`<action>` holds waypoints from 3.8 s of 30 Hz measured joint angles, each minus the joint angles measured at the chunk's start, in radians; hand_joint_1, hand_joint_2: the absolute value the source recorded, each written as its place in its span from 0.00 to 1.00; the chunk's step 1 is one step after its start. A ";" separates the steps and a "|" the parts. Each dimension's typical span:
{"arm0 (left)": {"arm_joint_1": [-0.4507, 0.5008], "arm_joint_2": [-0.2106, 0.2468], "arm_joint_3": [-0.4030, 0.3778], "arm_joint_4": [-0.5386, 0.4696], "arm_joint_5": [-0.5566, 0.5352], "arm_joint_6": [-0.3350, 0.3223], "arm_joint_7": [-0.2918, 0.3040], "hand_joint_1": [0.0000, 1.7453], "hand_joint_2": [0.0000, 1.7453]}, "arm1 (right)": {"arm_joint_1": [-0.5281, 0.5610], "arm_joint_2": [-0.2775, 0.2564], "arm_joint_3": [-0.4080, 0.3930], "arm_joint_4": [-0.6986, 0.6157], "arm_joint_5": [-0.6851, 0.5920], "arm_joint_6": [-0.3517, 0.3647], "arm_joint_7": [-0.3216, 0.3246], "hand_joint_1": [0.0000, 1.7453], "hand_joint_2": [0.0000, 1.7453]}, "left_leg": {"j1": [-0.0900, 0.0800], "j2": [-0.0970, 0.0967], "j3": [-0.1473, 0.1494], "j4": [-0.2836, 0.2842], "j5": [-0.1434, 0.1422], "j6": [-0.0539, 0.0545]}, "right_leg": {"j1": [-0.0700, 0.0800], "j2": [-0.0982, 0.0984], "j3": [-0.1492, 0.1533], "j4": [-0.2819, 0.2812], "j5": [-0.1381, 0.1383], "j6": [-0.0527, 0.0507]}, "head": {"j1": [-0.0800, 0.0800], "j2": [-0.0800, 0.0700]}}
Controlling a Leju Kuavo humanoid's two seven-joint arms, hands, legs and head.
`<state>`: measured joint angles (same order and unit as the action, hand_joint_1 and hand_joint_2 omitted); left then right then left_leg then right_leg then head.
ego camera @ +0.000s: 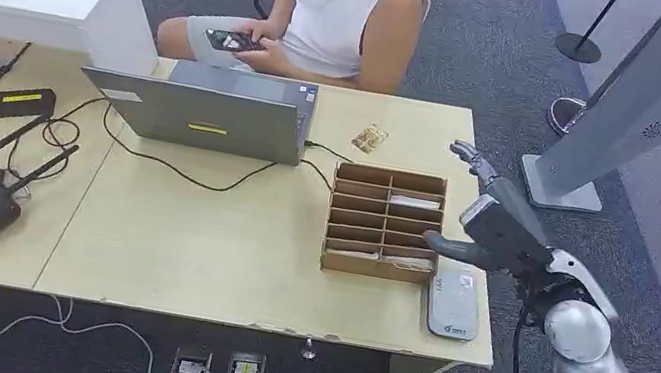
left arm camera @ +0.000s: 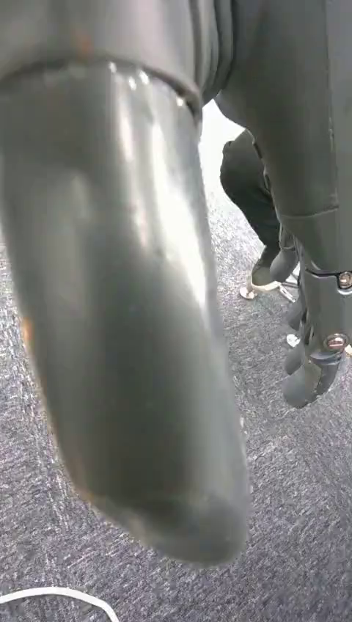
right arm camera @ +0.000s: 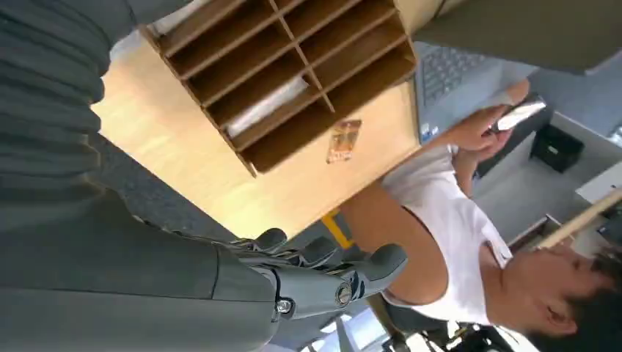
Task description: Pass the card to the sensor for recognition and then transmit it.
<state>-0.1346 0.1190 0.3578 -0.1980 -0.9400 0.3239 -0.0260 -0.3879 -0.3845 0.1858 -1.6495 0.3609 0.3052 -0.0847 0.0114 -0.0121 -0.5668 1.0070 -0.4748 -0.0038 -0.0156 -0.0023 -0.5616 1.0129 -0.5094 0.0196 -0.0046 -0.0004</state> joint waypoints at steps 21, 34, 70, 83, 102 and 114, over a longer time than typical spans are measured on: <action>0.000 0.000 0.003 0.000 -0.001 0.002 0.034 0.00 0.00 | 0.087 0.035 0.065 -0.052 0.216 -0.066 0.040 0.00 1.00 | 0.000 0.000 0.000 0.000 0.000 0.000 | 0.000 0.000 0.000 0.000 0.000 0.000 | 0.000 0.000; 0.000 -0.010 0.020 0.000 0.002 0.013 0.055 0.00 0.00 | 0.174 0.082 0.100 -0.084 0.545 -0.374 0.104 0.00 1.00 | 0.000 0.000 0.000 0.000 0.000 0.000 | 0.000 0.000 0.000 0.000 0.000 0.000 | 0.000 0.000; -0.001 -0.014 0.035 0.000 0.001 0.013 0.055 0.00 0.00 | 0.237 0.069 0.206 -0.034 0.611 -0.435 0.135 0.00 1.00 | 0.000 0.000 0.000 0.000 -0.001 -0.001 | 0.000 0.001 0.000 0.000 -0.001 -0.001 | 0.000 0.000; -0.002 -0.014 0.039 0.000 -0.003 0.017 0.050 0.00 0.00 | 0.124 0.073 0.221 0.064 0.614 -0.435 0.090 0.00 1.00 | 0.000 0.000 0.000 0.000 -0.001 -0.001 | 0.000 0.001 0.000 0.000 -0.001 -0.001 | 0.000 0.000; -0.002 -0.014 0.044 0.000 -0.006 0.017 0.047 0.00 0.00 | 0.114 0.086 0.221 0.124 0.599 -0.447 0.069 0.00 1.00 | 0.000 0.000 0.000 0.000 -0.001 -0.001 | 0.000 0.001 0.000 0.000 -0.001 -0.001 | 0.000 0.000; -0.002 -0.014 0.045 0.000 -0.005 0.017 0.037 0.00 0.00 | 0.114 0.087 0.220 0.180 0.557 -0.451 0.032 0.00 1.00 | 0.000 0.000 0.000 0.000 -0.001 -0.001 | 0.000 0.001 0.000 0.000 -0.001 -0.001 | 0.000 0.000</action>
<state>-0.1370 0.1045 0.4025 -0.1980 -0.9453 0.3410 0.0107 -0.2744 -0.2976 0.4055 -1.4698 0.9174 -0.1453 -0.0523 0.0115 -0.0119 -0.5668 1.0067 -0.4756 -0.0050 -0.0155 -0.0014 -0.5621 1.0129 -0.5101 0.0186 -0.0050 -0.0004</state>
